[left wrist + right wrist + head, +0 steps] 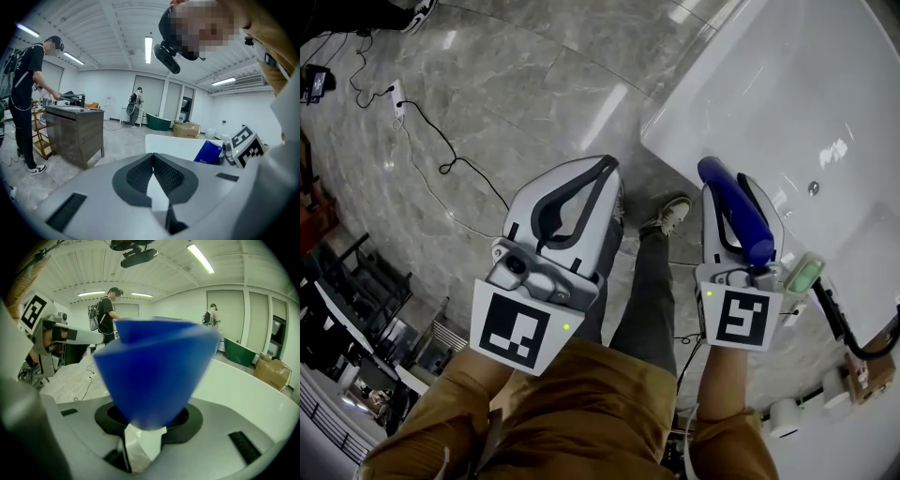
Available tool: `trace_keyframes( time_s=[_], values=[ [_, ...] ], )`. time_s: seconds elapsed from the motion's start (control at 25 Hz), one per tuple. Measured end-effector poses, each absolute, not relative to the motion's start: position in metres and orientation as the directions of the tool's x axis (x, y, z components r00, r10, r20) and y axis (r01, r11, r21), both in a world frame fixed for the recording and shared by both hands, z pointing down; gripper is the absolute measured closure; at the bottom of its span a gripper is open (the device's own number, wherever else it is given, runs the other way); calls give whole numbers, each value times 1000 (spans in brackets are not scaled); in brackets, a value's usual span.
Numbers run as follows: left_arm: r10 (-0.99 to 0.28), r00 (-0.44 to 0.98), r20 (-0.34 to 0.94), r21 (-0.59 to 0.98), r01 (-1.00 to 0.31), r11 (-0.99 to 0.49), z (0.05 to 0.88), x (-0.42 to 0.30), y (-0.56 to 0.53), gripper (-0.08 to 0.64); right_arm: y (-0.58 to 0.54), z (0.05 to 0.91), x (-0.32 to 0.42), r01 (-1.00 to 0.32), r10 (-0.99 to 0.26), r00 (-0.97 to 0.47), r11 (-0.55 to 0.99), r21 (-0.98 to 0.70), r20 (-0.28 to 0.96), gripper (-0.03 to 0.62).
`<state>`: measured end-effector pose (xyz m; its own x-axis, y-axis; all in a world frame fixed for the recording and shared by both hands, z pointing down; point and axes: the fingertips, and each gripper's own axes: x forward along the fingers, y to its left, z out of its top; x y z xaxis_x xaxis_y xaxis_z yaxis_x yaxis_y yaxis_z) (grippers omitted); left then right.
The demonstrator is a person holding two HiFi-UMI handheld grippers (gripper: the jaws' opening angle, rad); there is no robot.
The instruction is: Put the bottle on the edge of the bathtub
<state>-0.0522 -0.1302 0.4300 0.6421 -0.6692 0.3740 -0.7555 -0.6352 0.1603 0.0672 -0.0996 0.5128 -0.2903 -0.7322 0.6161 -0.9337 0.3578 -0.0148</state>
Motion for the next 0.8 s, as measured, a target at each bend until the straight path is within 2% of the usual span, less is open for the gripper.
trace_keyframes(
  time_s=[0.8],
  values=[
    [-649,649,397,169,-747,-643,449,-53,-132,552,-103,549,65,-936,-724,-266,353,10,636,426]
  ],
)
